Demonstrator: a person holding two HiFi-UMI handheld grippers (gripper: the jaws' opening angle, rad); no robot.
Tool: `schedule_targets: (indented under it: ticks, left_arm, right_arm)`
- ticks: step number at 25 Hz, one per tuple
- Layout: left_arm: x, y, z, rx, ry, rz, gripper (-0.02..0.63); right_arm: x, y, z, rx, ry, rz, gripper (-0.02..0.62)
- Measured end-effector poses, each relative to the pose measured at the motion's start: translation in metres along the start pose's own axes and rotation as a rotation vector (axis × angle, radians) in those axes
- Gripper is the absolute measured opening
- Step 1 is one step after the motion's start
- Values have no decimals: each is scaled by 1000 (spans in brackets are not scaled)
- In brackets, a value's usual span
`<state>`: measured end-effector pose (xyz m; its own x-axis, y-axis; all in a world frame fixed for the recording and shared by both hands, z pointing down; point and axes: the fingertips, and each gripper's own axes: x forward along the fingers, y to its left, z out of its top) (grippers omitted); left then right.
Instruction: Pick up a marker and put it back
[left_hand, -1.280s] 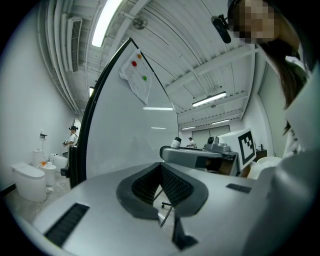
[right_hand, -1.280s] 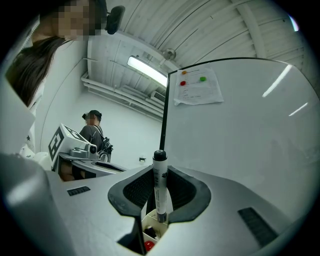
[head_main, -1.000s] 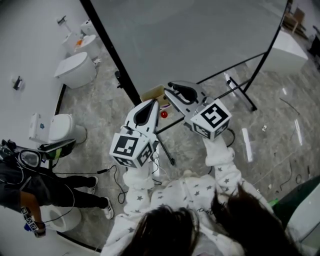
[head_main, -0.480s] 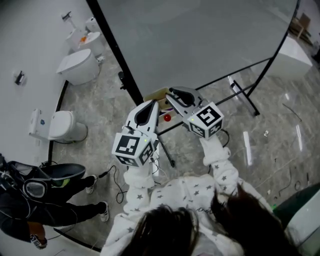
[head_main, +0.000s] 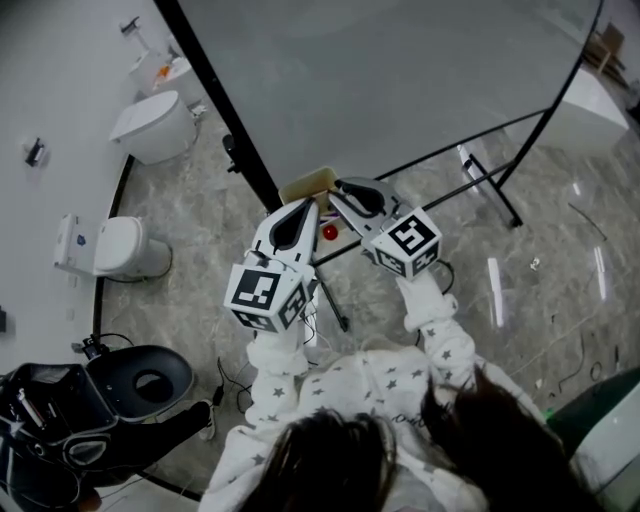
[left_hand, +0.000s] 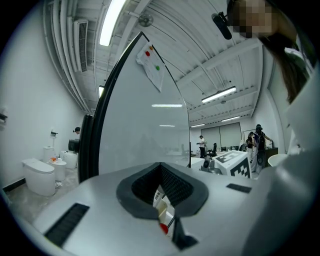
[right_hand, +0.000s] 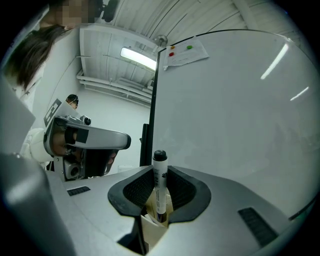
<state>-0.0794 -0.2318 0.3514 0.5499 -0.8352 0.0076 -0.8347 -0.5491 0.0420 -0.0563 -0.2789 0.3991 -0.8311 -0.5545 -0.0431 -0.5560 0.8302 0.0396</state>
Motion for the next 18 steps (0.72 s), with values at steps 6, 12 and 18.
schedule_targets:
  ticks: [6,12,18]
  left_arm:
    - [0,3,-9,1,2,16,2]
    - [3,9,-21,-3,1,28,2]
    - [10,11,-32,-3,-6,16,2]
  right_arm:
    - [2,2,-20,-15,14,8,81]
    - [3,1,-28,-28,-18,1,81]
    - [3,-1,-32,-48,-42,-11,81]
